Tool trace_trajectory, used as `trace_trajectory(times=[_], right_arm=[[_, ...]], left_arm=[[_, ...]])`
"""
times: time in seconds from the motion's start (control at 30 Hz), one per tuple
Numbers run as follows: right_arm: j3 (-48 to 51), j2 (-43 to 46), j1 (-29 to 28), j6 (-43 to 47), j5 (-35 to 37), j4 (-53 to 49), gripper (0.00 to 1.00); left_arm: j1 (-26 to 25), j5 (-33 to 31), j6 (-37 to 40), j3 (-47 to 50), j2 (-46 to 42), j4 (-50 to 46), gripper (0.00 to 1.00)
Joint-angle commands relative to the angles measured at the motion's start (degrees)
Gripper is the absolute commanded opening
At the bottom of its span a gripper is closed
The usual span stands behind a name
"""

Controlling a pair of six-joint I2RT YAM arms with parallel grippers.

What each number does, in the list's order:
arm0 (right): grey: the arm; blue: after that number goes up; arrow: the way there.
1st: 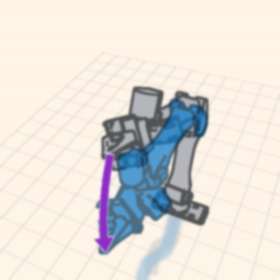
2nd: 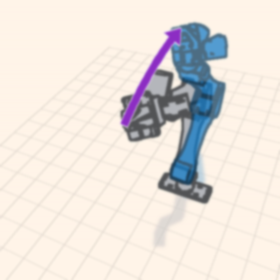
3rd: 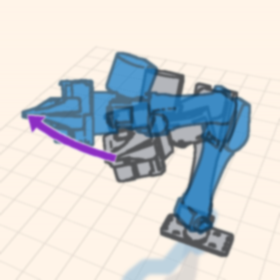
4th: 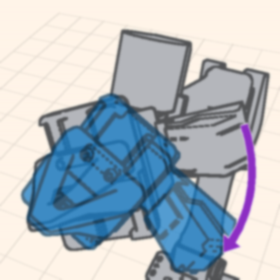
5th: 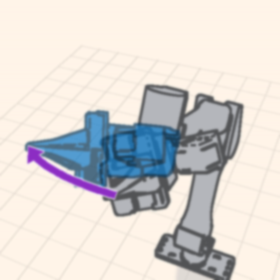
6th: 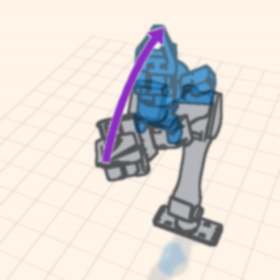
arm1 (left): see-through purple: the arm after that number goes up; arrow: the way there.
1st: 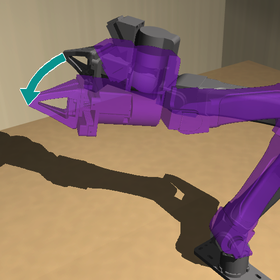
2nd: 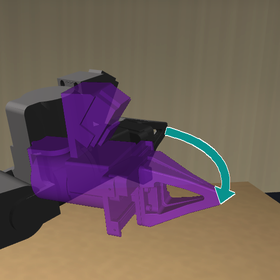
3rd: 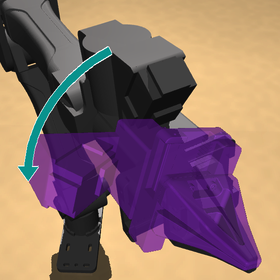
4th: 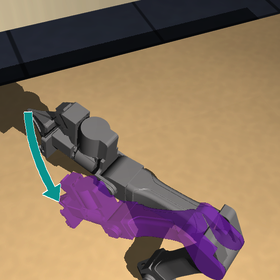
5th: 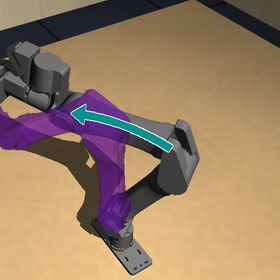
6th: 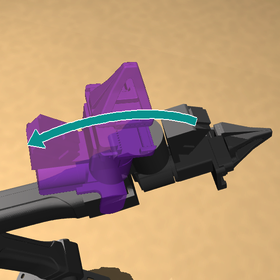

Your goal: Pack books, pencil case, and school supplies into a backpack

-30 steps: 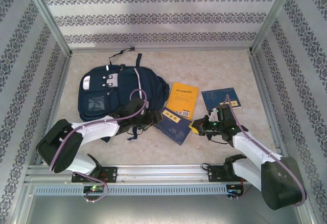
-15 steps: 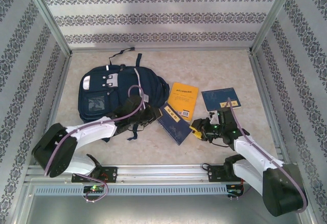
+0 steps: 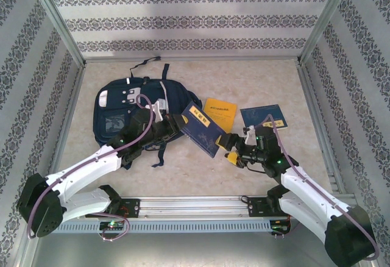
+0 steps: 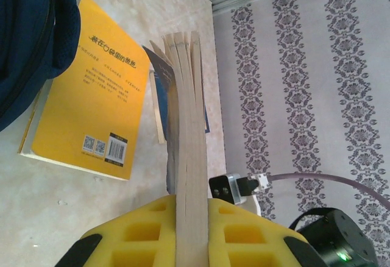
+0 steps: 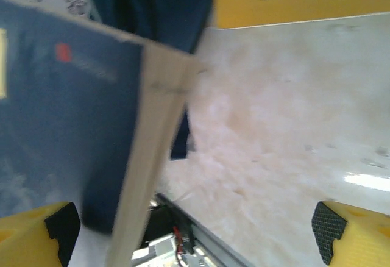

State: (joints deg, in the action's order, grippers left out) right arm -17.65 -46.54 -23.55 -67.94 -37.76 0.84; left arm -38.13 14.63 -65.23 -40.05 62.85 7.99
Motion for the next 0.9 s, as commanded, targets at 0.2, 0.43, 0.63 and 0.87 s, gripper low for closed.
trace_trajectory(times=[0.2,0.43,0.63,0.87], right_arm=[[-1.61,1.85,-1.92,-9.99,4.16,16.26,0.97],[-1.56,-1.09,-4.68,-14.43,7.45,24.97,0.91],[-4.32,-3.73,-7.68,-16.14,10.19,31.59,0.74],[-4.76,-1.10,-8.12,-15.80,15.05,31.99,0.56]], left_arm=[[0.34,-1.86,-3.40,0.55,-3.36,7.39,0.00],[0.25,-3.82,-6.34,4.32,-5.98,11.94,0.00],[-0.02,-4.95,-7.65,5.85,-6.40,14.55,0.00],[-0.37,-6.17,-8.10,6.97,-7.78,15.13,0.00]])
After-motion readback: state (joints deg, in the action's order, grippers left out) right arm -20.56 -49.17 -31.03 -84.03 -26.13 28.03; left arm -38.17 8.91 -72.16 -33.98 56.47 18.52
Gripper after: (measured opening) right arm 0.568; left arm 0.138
